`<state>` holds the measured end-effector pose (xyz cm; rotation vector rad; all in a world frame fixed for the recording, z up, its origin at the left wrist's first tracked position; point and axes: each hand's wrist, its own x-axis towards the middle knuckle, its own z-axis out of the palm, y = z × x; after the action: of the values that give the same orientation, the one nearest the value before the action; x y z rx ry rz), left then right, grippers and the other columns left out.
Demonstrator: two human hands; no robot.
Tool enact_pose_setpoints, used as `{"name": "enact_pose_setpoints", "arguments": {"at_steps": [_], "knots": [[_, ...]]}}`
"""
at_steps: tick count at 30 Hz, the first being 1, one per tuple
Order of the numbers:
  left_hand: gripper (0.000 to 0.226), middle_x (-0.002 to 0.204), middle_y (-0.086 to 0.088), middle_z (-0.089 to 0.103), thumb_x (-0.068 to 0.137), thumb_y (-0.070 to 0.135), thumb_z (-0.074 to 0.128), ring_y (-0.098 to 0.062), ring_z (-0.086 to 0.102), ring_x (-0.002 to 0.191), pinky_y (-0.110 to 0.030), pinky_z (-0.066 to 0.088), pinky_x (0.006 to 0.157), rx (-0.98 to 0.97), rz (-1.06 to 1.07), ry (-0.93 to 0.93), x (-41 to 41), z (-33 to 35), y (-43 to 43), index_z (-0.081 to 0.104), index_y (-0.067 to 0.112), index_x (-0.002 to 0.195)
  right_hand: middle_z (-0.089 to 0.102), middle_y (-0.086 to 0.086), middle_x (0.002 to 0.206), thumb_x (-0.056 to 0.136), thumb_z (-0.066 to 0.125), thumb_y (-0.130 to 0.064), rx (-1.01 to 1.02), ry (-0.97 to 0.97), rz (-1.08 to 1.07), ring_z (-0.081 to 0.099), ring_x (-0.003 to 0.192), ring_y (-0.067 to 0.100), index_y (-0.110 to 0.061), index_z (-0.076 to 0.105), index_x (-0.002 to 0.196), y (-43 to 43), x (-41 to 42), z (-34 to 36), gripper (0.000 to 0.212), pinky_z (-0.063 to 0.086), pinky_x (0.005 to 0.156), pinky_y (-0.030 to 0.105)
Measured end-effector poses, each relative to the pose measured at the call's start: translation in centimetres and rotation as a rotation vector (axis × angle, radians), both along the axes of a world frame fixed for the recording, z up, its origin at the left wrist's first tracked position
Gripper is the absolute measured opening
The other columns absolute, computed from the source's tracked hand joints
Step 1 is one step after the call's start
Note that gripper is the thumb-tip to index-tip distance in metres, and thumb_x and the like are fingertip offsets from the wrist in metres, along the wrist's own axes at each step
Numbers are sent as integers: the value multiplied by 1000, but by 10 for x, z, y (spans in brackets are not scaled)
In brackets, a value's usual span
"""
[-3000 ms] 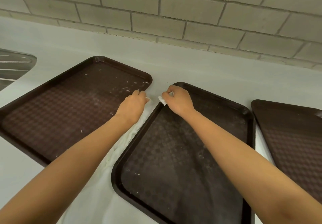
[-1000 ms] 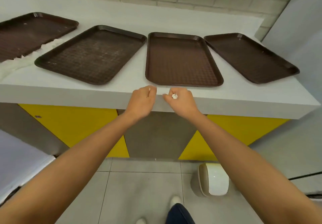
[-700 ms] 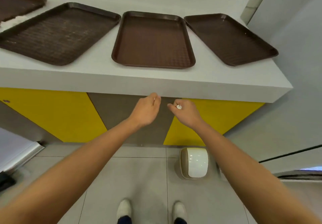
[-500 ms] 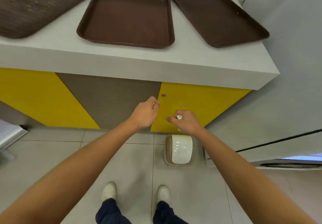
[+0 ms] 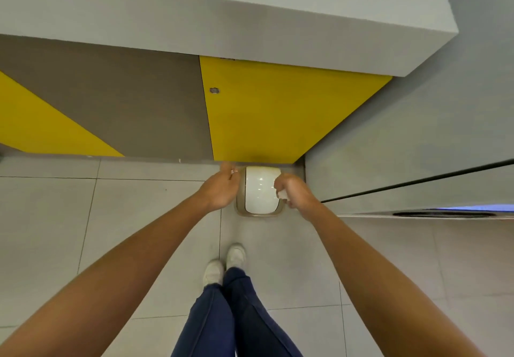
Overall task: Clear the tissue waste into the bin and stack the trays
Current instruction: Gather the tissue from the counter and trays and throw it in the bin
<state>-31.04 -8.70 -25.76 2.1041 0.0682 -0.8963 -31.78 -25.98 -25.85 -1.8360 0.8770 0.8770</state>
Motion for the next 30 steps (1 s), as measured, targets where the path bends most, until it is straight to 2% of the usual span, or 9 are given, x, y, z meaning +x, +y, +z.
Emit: {"name": "enact_pose_setpoints", "arguments": {"at_steps": [4, 8, 15, 18, 22, 24, 26, 28, 30], "knots": [[16, 77, 0, 42, 101, 23, 23, -16, 42, 68, -30, 34, 64, -30, 9, 84, -7, -39, -6, 30, 11, 108, 45, 7, 94, 92, 38, 0, 50, -6, -72, 36, 61, 14, -6, 54, 109, -2, -14, -39, 24, 31, 52, 26], [10, 84, 1, 37, 101, 16, 26, -7, 34, 63, -17, 30, 50, -65, -38, 158, -10, -91, -13, 27, 12, 110, 41, 9, 105, 95, 38, -3, 33, 22, -74, 38, 62, 11, -1, 40, 135, -3, -21, -107, 40, 37, 54, 25], [32, 115, -6, 26, 95, -3, 33, -16, 33, 99, -20, 31, 84, -18, -199, 162, -5, -216, -28, 25, 1, 125, 50, 3, 88, 95, 35, 1, 72, 36, -208, 51, 66, 19, -6, 49, 125, 0, -18, -237, 34, 35, 49, 22], [36, 118, -7, 25, 92, -5, 37, -16, 37, 97, -20, 34, 82, 23, -272, 131, -4, -254, -34, 26, 3, 125, 48, 5, 80, 94, 40, 4, 141, 98, -382, 44, 61, 14, -11, 54, 105, -1, -15, -282, 24, 36, 48, 20], [45, 127, -10, 28, 85, -12, 41, -21, 43, 95, -26, 41, 80, 58, -416, 2, -5, -291, -40, 31, 4, 126, 43, 2, 76, 93, 38, 6, 166, 98, -541, 41, 63, 11, 8, 40, 133, -5, -11, -329, 41, 38, 60, 22], [48, 128, -11, 30, 84, -13, 45, -17, 40, 90, -23, 36, 70, 78, -500, -64, -6, -303, -44, 33, 5, 127, 57, 11, 96, 93, 37, 5, 182, 65, -632, 47, 68, 13, 9, 37, 135, -5, -7, -342, 42, 39, 62, 22], [47, 124, -11, 34, 84, -13, 47, -13, 36, 85, -16, 29, 60, 100, -551, -120, -7, -312, -50, 34, 4, 126, 52, 21, 130, 94, 39, 4, 215, 20, -740, 58, 93, 23, 6, 38, 135, -6, -3, -351, 41, 47, 72, 28], [43, 120, -12, 37, 85, -11, 48, -13, 36, 83, -17, 29, 57, 101, -550, -125, -7, -320, -59, 35, 2, 124, 54, 20, 129, 96, 45, -3, 264, -17, -855, 57, 111, 31, 3, 43, 132, -8, 1, -357, 37, 50, 82, 36], [42, 123, -13, 39, 87, -7, 49, -16, 43, 92, -18, 38, 72, 88, -536, -90, -5, -330, -70, 34, 0, 126, 60, 15, 115, 96, 50, -15, 295, -35, -858, 60, 100, 30, 0, 50, 125, -12, 6, -359, 33, 51, 75, 34]]}}
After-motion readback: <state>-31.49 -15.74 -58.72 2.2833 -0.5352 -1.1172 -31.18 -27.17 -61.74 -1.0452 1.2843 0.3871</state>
